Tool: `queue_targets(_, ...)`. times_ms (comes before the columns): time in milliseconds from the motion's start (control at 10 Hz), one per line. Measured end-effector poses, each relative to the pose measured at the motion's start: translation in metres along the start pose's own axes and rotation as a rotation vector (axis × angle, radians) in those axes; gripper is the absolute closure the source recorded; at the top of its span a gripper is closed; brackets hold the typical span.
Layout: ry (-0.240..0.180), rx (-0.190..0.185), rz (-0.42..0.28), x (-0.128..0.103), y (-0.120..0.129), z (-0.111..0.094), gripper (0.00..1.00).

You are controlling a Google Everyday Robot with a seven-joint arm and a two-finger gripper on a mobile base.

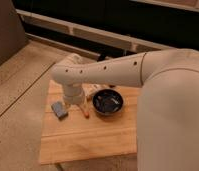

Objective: Pick up the ceramic cup

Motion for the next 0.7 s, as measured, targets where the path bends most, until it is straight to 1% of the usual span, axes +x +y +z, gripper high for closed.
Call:
queue_targets(500, -0.001, 0.0, -0.002, -0.0001, 0.0003, 0.0, 0.35)
queue_targets(700, -0.011, 0.0, -0.008, -0.0015, 0.0008, -0.0016, 0.35)
